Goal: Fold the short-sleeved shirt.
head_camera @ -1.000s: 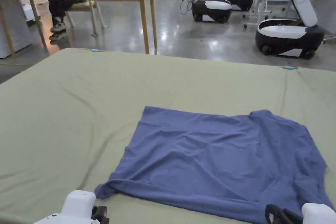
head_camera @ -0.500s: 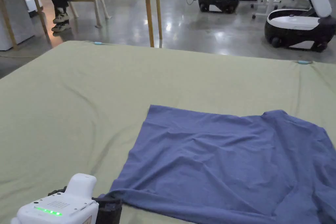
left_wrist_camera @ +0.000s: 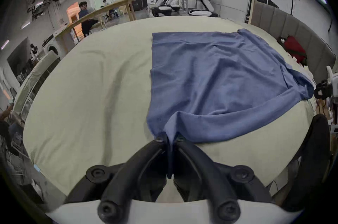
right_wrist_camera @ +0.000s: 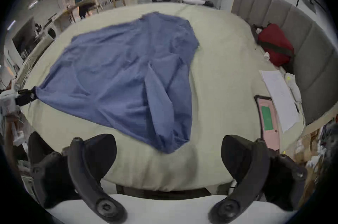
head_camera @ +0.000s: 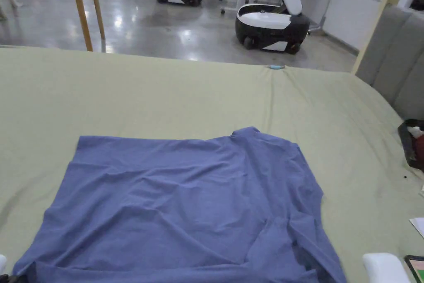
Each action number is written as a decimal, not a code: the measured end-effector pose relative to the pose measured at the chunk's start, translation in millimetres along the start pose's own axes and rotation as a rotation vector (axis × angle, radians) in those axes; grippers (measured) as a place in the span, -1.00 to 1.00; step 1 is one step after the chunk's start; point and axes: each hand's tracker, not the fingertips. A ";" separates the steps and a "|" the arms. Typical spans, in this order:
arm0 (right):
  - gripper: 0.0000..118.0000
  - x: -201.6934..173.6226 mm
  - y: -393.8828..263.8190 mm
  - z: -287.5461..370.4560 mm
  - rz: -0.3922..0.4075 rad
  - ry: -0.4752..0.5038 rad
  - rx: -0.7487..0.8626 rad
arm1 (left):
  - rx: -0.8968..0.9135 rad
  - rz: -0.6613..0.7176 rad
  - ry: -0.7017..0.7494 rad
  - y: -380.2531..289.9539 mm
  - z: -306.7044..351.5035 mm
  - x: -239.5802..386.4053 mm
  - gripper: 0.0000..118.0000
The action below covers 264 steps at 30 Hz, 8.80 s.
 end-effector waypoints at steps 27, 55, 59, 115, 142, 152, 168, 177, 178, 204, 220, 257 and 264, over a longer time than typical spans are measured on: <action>-0.90 15.8 165.4 -25.1 -0.054 0.045 0.296 | 0.013 -0.103 0.102 191.9 -80.4 -0.4 -0.99; -0.99 -77.8 23.6 23.3 0.030 0.161 0.486 | 0.153 0.082 0.084 32.6 -14.6 15.9 -1.00; -0.99 -69.9 27.8 19.5 0.018 0.159 0.463 | 0.153 0.144 0.098 52.3 -39.7 -3.9 0.55; 1.00 6.8 38.4 70.7 -0.057 0.300 0.402 | 0.330 0.132 -0.006 41.8 65.8 -3.6 1.00; -0.98 -46.0 100.6 -14.3 0.078 0.079 0.470 | 0.052 0.022 0.129 198.9 -147.3 -8.2 0.97; 0.93 40.7 195.9 -116.4 -0.041 0.002 0.222 | -0.096 -0.084 0.088 208.6 -201.4 1.8 -0.90; -0.99 32.2 207.1 -108.8 -0.030 0.034 0.155 | 0.041 -0.030 0.056 202.2 -125.3 5.3 -0.93; -0.99 34.1 103.6 52.4 0.047 0.157 0.447 | 0.273 0.004 -0.032 130.1 32.8 -8.4 -0.93; -0.99 35.4 86.6 59.2 0.052 0.167 0.448 | 0.258 -0.005 -0.040 113.5 43.3 -12.1 -0.93; -0.22 -94.5 35.0 86.9 0.024 0.046 0.854 | 0.595 0.018 0.053 61.9 72.4 116.4 0.06; -0.99 -110.6 25.7 67.8 -0.036 0.113 0.754 | 0.318 0.448 -0.192 14.2 44.8 -50.0 1.00; -0.99 -118.5 20.8 69.8 -0.022 0.140 0.690 | 0.347 0.019 -0.163 68.0 30.5 47.5 -0.90; -0.99 -100.7 10.7 65.8 -0.046 0.142 0.656 | 0.101 -0.285 -0.170 49.3 -31.7 205.6 -0.90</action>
